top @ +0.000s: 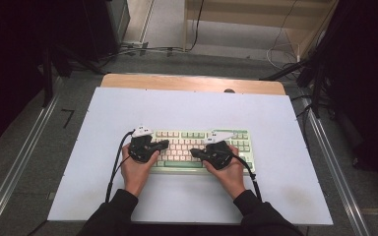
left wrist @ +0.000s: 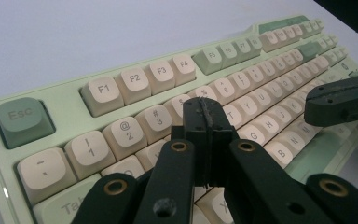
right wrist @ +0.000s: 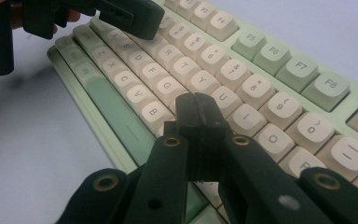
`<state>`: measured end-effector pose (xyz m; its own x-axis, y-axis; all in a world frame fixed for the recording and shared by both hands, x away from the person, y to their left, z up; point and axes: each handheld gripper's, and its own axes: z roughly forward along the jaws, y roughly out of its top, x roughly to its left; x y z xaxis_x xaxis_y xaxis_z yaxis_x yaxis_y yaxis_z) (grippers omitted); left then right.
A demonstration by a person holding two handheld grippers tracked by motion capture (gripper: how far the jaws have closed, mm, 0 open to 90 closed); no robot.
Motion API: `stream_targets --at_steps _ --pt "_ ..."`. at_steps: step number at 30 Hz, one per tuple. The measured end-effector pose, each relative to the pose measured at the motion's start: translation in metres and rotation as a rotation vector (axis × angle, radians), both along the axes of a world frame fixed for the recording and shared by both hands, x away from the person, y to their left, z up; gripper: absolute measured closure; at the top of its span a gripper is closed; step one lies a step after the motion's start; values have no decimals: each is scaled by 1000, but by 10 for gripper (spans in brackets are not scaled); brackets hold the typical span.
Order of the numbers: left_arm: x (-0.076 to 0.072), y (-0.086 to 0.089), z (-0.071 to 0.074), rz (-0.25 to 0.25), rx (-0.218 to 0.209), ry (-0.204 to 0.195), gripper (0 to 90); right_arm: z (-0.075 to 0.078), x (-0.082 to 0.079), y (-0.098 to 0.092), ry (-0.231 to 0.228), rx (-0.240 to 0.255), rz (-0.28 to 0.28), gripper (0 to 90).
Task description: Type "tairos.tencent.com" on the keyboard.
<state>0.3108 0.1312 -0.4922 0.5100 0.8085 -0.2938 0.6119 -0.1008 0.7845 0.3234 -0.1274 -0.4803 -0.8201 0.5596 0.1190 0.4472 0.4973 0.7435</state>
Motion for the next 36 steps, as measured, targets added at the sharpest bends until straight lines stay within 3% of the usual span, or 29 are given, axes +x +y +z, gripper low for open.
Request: stream_targets --at_steps 36 --pt "-2 -1 1 -7 -13 -3 900 -6 -4 13 13 -25 31 876"
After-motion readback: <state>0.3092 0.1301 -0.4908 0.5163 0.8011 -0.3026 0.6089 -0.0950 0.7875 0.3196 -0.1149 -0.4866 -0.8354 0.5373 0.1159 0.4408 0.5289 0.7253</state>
